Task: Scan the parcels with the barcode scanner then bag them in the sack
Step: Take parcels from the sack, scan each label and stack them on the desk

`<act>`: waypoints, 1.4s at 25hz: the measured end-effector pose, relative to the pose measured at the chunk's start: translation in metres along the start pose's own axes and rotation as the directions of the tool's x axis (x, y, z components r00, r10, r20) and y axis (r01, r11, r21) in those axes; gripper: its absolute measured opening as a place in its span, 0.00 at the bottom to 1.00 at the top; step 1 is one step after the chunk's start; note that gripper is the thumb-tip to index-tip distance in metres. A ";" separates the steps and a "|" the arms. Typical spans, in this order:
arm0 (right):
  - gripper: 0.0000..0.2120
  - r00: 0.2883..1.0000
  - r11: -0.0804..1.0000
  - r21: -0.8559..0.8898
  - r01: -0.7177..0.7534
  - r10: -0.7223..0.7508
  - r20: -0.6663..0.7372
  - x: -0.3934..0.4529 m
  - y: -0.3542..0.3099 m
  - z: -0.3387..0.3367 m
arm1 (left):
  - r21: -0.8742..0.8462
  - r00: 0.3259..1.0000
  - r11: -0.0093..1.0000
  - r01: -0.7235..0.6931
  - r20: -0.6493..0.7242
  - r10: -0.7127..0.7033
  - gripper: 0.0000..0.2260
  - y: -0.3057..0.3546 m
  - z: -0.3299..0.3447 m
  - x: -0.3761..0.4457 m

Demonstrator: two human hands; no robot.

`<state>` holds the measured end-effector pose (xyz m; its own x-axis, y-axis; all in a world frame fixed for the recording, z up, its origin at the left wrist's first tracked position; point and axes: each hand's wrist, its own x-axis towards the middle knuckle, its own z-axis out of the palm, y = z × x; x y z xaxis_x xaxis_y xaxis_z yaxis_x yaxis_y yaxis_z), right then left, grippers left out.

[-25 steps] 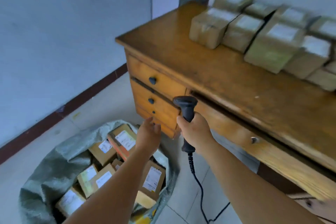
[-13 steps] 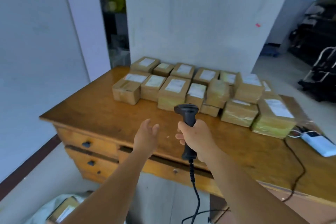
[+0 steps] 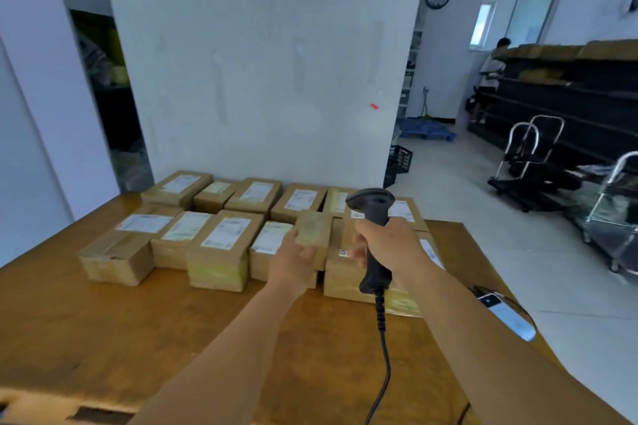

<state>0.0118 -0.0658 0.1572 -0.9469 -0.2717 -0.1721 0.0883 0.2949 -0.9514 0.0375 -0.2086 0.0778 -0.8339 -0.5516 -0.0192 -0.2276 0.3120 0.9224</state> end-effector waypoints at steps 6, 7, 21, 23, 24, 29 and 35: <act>0.03 0.996 0.995 0.090 -0.044 0.050 -0.068 0.047 -0.023 -0.048 | 0.115 0.996 0.992 -0.048 0.073 0.040 0.27 0.026 0.055 0.058; 0.03 0.995 0.996 0.078 -0.047 0.054 -0.088 0.055 -0.026 -0.051 | 0.133 0.995 0.989 -0.058 0.093 0.045 0.26 0.027 0.062 0.069; 0.11 0.973 0.982 0.013 -0.190 0.190 -0.129 0.160 -0.047 -0.034 | 0.184 0.960 0.983 -0.004 0.275 -0.047 0.17 0.021 0.103 0.193; 0.10 0.971 0.980 0.019 -0.200 0.201 -0.128 0.164 -0.048 -0.033 | 0.180 0.953 0.984 -0.011 0.299 -0.044 0.13 0.017 0.105 0.198; 0.09 0.971 0.979 0.022 -0.205 0.206 -0.125 0.165 -0.048 -0.032 | 0.185 0.951 0.983 -0.010 0.305 -0.048 0.11 0.015 0.106 0.200; 0.08 0.973 0.980 0.009 -0.200 0.200 -0.117 0.166 -0.052 -0.027 | 0.191 0.943 0.981 0.022 0.322 -0.084 0.12 0.014 0.105 0.203; 0.04 0.961 0.985 -0.050 -0.168 0.152 -0.231 0.175 -0.039 -0.023 | 0.230 0.931 0.973 0.022 0.350 -0.104 0.12 0.018 0.103 0.201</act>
<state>-0.1644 -0.1034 0.1705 -0.9679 -0.0051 -0.2514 0.2305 0.3816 -0.8951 -0.1859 -0.2340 0.0506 -0.9286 -0.2754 -0.2486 -0.3556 0.4691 0.8084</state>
